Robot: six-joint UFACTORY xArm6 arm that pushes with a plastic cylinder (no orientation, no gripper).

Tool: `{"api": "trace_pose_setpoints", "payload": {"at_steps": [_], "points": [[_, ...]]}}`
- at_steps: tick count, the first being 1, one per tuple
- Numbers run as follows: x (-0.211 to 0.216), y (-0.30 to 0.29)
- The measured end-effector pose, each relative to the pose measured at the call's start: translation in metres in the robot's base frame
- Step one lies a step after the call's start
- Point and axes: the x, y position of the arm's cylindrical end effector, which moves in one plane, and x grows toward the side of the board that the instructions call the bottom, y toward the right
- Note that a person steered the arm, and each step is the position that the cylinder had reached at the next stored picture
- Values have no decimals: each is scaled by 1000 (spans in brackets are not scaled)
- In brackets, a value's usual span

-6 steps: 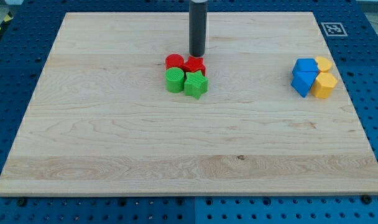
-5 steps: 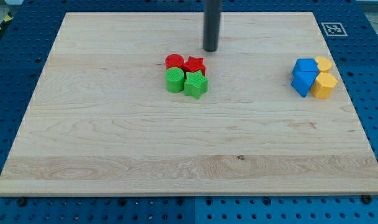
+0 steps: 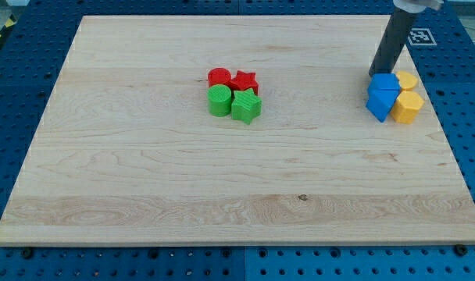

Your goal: Push the blue blocks away from the yellow blocks

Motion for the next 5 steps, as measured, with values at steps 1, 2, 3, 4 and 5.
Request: {"api": "trace_pose_setpoints", "payload": {"at_steps": [1, 2, 3, 4, 5], "points": [[16, 1], [34, 2], [46, -2], [46, -22], [56, -30]]}}
